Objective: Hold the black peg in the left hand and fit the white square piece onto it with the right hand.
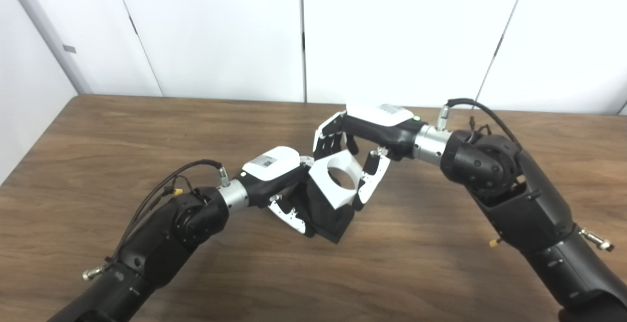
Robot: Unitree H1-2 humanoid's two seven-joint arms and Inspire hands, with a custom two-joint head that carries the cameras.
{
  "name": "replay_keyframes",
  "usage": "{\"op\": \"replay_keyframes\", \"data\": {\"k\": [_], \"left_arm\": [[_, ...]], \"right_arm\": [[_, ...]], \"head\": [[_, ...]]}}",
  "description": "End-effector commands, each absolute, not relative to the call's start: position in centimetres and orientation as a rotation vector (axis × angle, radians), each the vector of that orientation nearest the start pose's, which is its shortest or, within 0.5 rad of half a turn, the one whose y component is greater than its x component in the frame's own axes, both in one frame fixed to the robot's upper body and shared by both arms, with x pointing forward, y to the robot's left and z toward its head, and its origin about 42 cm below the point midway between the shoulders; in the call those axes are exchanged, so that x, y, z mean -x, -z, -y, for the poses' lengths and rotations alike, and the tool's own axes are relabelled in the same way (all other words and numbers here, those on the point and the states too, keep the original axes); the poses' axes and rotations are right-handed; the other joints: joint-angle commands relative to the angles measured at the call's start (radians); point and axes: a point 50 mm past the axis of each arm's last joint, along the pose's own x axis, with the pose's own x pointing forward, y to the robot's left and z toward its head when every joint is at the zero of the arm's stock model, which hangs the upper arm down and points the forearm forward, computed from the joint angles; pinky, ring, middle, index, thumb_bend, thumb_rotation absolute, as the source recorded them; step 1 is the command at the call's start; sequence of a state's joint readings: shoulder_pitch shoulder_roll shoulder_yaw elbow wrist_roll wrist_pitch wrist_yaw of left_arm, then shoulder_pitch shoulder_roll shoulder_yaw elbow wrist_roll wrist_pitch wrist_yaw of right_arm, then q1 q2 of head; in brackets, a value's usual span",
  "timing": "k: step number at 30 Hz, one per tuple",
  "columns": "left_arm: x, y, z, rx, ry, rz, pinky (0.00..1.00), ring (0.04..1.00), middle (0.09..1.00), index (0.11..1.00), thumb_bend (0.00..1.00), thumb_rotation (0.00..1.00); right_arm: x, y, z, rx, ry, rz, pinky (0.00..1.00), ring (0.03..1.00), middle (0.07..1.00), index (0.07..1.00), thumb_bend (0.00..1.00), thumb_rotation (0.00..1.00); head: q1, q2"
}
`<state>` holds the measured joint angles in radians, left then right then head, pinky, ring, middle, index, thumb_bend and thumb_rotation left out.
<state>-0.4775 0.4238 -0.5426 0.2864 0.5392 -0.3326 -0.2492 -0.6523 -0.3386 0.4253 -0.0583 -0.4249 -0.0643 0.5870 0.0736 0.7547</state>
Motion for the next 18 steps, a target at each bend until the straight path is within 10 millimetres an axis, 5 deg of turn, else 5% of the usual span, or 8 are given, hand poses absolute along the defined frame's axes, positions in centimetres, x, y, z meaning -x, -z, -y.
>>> {"op": "replay_keyframes", "data": {"k": [1,18], "left_arm": [[-37.5,-11.5,-17.7,-1.166,0.996,0.254,0.75,0.865,0.807,0.492,0.52,0.07],[-37.5,-11.7,-17.4,-1.159,0.995,0.264,0.74,0.860,0.813,0.492,0.52,0.07]], "right_arm": [[-40.6,-31.1,12.5,1.090,-0.880,0.640,0.32,0.400,0.482,0.524,0.52,0.00],[-40.9,-29.3,11.3,1.072,-0.919,0.608,0.33,0.404,0.483,0.519,0.52,0.00]], "head": [[0.003,0.003],[0.008,0.008]]}}
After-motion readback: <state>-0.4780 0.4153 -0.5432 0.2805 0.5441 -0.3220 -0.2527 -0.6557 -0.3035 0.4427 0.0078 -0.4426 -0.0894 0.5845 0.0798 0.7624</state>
